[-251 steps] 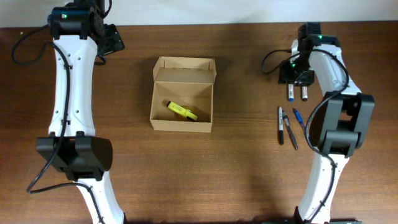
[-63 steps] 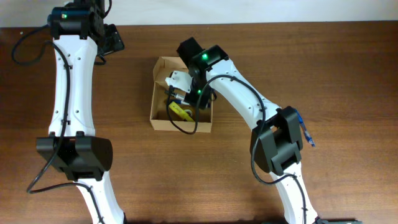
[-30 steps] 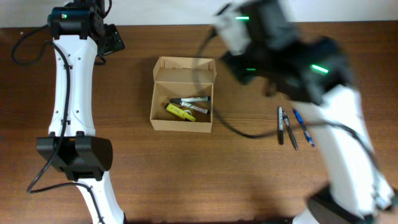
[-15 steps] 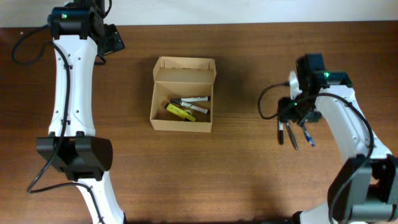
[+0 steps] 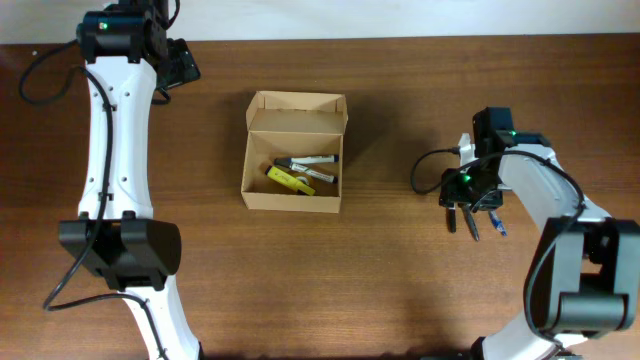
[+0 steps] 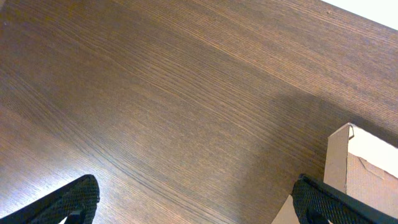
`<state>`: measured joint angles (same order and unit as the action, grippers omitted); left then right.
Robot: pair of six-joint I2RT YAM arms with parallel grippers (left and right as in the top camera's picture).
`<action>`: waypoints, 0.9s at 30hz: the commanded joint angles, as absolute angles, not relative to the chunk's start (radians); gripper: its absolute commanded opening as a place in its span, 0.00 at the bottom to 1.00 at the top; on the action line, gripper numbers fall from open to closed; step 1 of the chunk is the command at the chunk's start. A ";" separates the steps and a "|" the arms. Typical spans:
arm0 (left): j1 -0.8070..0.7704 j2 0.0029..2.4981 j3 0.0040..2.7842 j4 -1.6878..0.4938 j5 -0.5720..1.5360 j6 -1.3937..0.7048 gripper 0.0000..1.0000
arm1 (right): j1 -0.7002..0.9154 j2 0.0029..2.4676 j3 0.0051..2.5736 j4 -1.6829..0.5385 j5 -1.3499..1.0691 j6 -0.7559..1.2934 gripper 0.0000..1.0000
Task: Pack container
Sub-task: 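Move the right gripper back and grasp the black Sharpie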
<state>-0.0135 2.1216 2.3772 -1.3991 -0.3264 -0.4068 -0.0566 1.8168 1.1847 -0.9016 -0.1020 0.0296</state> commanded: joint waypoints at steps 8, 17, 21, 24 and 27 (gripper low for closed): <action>-0.012 2.122 2.393 -1.400 -0.337 -0.395 1.00 | -0.045 1.957 1.171 -0.852 -0.115 0.046 0.48; -0.012 2.122 2.393 -1.400 -0.337 -0.395 1.00 | -0.002 1.981 1.175 -0.817 -0.068 0.087 0.04; -0.012 2.122 2.393 -1.400 -0.337 -0.395 1.00 | 0.019 1.955 1.218 -0.847 -0.068 0.082 0.04; -0.012 2.122 2.393 -1.400 -0.337 -0.395 1.00 | 0.049 1.895 1.299 -0.895 -0.067 0.048 0.04; -0.012 2.122 2.393 -1.400 -0.337 -0.395 1.00 | 0.103 1.805 1.473 -0.975 -0.068 -0.018 0.04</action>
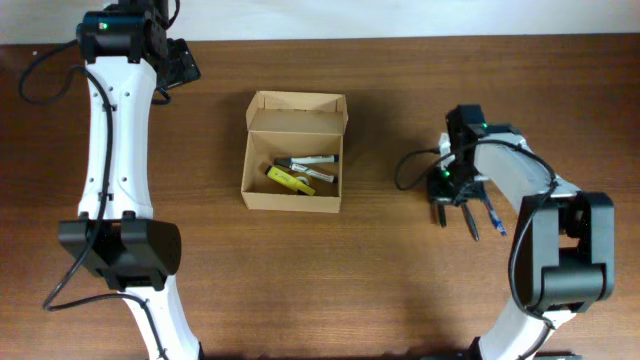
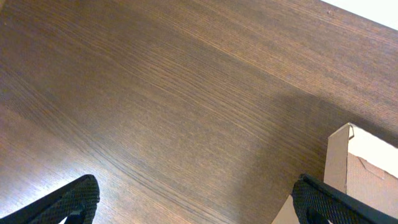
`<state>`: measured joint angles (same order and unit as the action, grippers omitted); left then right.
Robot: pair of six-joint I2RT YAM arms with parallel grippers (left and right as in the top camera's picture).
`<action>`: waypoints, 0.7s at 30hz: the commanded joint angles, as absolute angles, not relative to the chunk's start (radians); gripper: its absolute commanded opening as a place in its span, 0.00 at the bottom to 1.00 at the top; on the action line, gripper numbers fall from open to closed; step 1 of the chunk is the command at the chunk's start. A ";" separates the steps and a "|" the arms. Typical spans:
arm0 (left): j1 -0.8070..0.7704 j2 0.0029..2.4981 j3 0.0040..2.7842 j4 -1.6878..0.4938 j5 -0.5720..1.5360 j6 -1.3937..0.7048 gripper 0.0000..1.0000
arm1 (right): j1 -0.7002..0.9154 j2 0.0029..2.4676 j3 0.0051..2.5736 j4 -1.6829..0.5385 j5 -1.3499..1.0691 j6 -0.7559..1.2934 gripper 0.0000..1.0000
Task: Pack container
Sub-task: 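Move the right gripper back and grasp the black Sharpie, then carry the Sharpie into the box and open the right gripper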
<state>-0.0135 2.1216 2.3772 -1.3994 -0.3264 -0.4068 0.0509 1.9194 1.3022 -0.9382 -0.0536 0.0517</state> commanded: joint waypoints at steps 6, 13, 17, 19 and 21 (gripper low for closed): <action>-0.012 2.122 2.393 -1.400 -0.337 -0.395 1.00 | 0.246 1.734 1.844 -1.081 -0.078 -0.245 0.04; -0.012 2.122 2.393 -1.400 -0.337 -0.395 1.00 | 0.475 1.747 1.949 -1.133 -0.151 -0.633 0.04; -0.012 2.122 2.393 -1.400 -0.337 -0.395 1.00 | 0.591 1.834 1.919 -1.162 -0.151 -0.802 0.04; -0.012 2.122 2.393 -1.400 -0.337 -0.395 1.00 | 0.619 1.897 1.918 -1.164 -0.152 -0.837 0.04; -0.012 2.122 2.393 -1.400 -0.337 -0.395 1.00 | 0.636 1.954 1.918 -1.162 -0.157 -0.881 0.04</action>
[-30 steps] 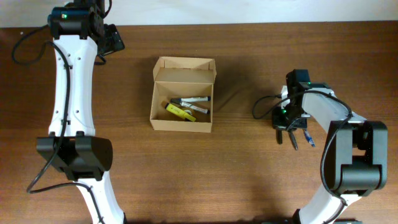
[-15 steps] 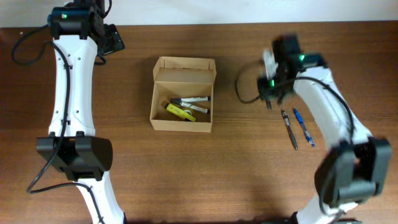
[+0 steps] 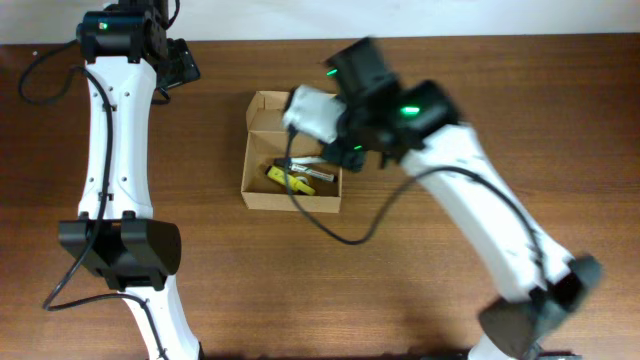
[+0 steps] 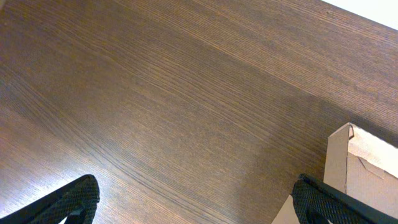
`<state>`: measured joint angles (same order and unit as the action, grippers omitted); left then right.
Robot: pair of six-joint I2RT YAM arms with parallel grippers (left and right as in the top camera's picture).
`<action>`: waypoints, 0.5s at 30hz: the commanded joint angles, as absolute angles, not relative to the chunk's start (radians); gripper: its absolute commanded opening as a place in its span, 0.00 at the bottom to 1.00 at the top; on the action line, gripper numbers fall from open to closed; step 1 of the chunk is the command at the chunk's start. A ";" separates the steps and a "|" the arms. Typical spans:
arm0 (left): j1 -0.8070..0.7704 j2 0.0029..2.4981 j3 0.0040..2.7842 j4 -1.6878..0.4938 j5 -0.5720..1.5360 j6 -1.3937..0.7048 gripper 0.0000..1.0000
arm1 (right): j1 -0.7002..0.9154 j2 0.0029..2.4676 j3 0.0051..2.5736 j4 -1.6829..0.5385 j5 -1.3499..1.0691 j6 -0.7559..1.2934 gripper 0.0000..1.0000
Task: Pack container
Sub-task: 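Carry the Sharpie into the box and open the right gripper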
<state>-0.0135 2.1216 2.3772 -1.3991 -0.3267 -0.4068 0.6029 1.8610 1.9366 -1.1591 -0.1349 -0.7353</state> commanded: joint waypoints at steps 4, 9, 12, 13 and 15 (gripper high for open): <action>-0.012 2.122 2.393 -1.400 -0.337 -0.395 1.00 | 0.657 2.091 1.918 -1.131 -0.159 -0.908 0.04; -0.012 2.122 2.393 -1.400 -0.337 -0.395 1.00 | 0.661 2.206 1.918 -1.126 -0.188 -0.893 0.04; -0.012 2.122 2.393 -1.400 -0.337 -0.395 1.00 | 0.661 2.266 1.918 -1.096 -0.190 -0.829 0.04; -0.012 2.122 2.393 -1.400 -0.337 -0.395 1.00 | 0.661 2.280 1.918 -1.090 -0.192 -0.821 0.04; -0.012 2.122 2.393 -1.400 -0.337 -0.395 1.00 | 0.661 2.301 1.918 -1.081 -0.192 -0.802 0.04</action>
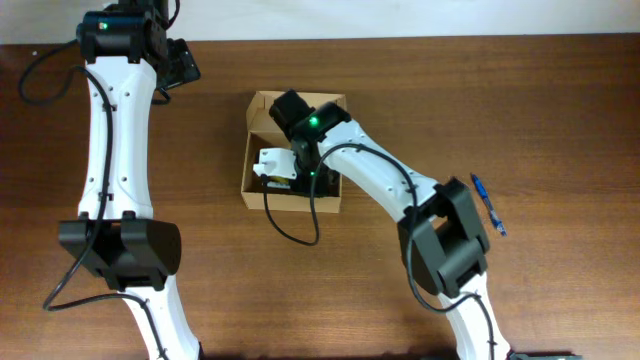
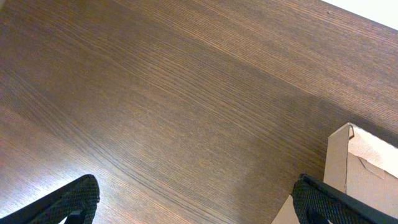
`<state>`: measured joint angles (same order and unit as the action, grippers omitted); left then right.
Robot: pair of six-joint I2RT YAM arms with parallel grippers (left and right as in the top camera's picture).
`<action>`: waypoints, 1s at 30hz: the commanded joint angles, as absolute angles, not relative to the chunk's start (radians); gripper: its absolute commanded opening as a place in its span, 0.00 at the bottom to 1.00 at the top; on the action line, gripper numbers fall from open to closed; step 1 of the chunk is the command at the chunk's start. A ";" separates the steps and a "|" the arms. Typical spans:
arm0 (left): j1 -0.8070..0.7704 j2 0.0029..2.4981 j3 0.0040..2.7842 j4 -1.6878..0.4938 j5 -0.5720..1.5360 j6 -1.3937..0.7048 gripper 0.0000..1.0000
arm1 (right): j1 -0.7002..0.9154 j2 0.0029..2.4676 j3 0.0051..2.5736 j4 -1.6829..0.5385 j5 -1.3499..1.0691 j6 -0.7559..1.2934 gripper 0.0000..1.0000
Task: Pack container
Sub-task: 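Carry the Sharpie into the box and open the right gripper, then return the right gripper and grasp the clear pen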
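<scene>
An open cardboard box [image 1: 262, 192] stands in the middle of the table; its corner [image 2: 359, 163] shows at the right of the left wrist view. My right arm reaches across the box, with my right gripper [image 1: 283, 170] down inside it; its jaws are hidden under the wrist. The markers in the box are mostly covered by the arm. A blue pen [image 1: 487, 205] lies on the table at the right. My left gripper [image 2: 199, 205] stands open over bare wood at the far left, holding nothing.
The left arm's white links [image 1: 108, 140] run down the left side of the table. The box's rear flap [image 1: 262, 105] stands up at the far side. The table's far edge [image 2: 373, 15] lies just beyond the left gripper.
My right arm was blurred over the box's right side; its gripper is now down inside the box at the left. The left gripper and the box have not moved.
My right gripper stood at the right of the table over a dark pen and a blue pen, then a little further left beside them. Then it was over the box, and now inside it. Only the blue pen lies at the right now.
</scene>
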<state>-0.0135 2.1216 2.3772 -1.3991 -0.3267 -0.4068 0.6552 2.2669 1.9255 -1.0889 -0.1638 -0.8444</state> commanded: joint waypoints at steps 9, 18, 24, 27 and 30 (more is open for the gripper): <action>-0.012 2.122 2.393 -1.400 -0.337 -0.395 1.00 | 0.661 2.280 2.043 -1.130 -0.123 -0.660 0.45; -0.012 2.122 2.393 -1.400 -0.337 -0.395 1.00 | 0.656 2.146 2.397 -1.240 0.072 -0.414 0.56; -0.012 2.122 2.393 -1.400 -0.337 -0.395 1.00 | 0.542 1.962 2.362 -1.282 0.102 -0.409 0.61; -0.012 2.122 2.393 -1.400 -0.337 -0.395 1.00 | 0.420 1.842 2.247 -1.226 0.102 -0.400 0.62; -0.012 2.122 2.393 -1.400 -0.337 -0.395 1.00 | 0.283 1.726 2.083 -1.143 0.101 -0.355 0.62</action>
